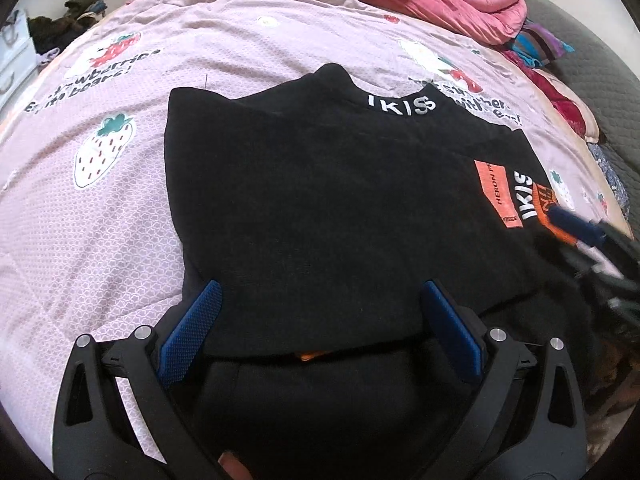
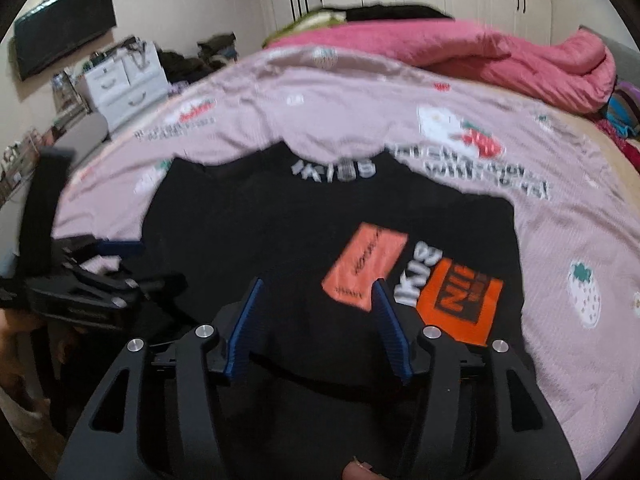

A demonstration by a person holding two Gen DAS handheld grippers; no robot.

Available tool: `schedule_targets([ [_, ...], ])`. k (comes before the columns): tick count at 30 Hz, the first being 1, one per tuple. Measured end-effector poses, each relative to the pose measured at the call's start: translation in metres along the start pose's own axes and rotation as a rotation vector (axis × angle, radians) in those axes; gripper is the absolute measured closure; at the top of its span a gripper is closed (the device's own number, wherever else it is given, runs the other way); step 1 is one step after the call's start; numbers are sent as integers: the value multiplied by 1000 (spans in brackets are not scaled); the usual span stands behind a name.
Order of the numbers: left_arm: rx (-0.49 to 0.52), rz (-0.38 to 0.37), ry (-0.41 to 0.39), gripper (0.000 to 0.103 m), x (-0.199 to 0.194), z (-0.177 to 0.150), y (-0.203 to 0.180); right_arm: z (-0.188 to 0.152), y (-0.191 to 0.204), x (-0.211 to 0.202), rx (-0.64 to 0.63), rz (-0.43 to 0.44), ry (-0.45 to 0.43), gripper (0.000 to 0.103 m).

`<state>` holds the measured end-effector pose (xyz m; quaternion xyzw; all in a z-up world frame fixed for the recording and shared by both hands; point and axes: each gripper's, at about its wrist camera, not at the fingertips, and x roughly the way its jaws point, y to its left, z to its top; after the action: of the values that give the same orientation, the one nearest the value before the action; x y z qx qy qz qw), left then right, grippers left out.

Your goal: Fold small clothes

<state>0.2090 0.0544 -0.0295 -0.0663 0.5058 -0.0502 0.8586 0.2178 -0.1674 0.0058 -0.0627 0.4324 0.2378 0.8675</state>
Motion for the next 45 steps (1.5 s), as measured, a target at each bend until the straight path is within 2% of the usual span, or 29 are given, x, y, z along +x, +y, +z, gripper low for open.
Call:
schedule_targets([
  [2,2,0,1,10,0,0,0,-5,-9,14,12,-34,65,46],
  [6,7,1,1,10,0,0,0,-9,-12,20,21,-16,79,45],
  [12,-6,1,0,10,-1,1,-1,-9,-8,13,10,-17,49,40],
  [15,-10,4,0,10,-1,1,-2,-7,-8,7,12,-26,33,30],
  [23,-18,0,-5,10,-4,2,-1,-6,-18,-2,44,-35,9,27],
  [26,-17,-1,-11,10,-7,2,-1,-6,-20,-7,48,-42,-11,15],
  [38,-22,-38,-47,10,-22,1,-8,-3,-23,-15,67,-50,-50,9],
  [45,-22,-30,-79,10,-31,2,-11,-1,-28,-19,106,-44,-78,7],
])
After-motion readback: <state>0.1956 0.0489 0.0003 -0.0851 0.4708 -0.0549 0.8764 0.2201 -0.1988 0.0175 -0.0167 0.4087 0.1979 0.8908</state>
